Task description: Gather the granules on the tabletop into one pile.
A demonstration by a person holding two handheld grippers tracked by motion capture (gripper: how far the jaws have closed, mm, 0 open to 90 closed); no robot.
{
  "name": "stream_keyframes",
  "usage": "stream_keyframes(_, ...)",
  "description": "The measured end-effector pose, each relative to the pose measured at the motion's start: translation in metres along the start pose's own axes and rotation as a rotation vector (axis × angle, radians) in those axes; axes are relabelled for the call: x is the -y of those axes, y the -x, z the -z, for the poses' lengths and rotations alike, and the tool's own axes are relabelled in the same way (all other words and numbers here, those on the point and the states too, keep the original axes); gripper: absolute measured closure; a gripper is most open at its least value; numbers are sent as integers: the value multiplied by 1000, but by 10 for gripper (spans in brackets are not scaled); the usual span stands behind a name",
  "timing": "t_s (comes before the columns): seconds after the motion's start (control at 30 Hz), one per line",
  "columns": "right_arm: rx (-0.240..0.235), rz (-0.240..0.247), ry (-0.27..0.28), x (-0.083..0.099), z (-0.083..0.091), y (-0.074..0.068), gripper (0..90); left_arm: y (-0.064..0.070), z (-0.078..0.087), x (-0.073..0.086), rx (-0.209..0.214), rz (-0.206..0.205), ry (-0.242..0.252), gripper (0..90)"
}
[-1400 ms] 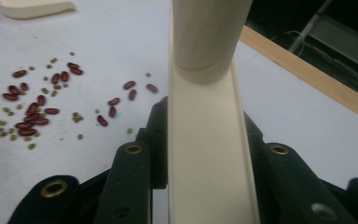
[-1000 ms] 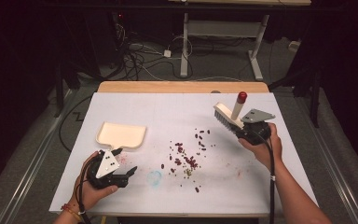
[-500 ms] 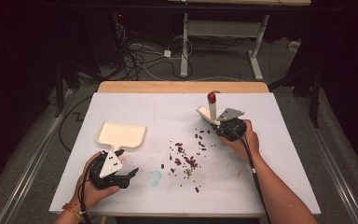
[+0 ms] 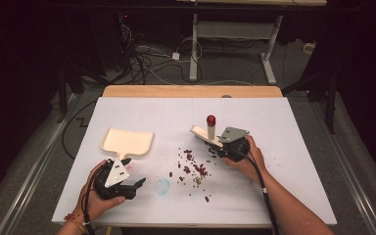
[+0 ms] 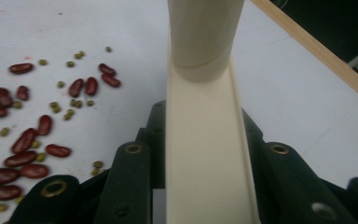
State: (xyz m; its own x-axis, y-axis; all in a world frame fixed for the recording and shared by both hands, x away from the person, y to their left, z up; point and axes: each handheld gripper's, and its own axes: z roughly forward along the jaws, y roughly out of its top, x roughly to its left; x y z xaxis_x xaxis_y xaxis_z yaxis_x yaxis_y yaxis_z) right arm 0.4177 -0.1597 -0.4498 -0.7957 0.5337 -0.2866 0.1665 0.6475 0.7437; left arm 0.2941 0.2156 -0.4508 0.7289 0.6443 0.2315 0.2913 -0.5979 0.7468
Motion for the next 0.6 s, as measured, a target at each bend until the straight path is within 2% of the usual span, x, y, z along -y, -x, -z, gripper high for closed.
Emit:
stream_keyframes(0.1,-27,19,-2,-2,4,-10,679,2,2,-1,-2,-6,8,203)
stream_keyframes(0.2,-62,41,6,-4,9,-19,679,1,4,-1,10,7,17,203)
stream_keyframes(0.23,-72,63,2,-5,13,-26,680,2,4,-1,14,12,20,203)
stream_keyframes(0.33,-99,66,8,-5,17,-30,679,3,5,-2,17,11,24,203)
stream_keyframes(0.5,-109,94,15,-5,27,-44,680,4,5,-2,22,3,14,203)
stream_keyframes(0.6,-113,91,26,-7,30,-43,681,5,4,-3,23,-3,8,203)
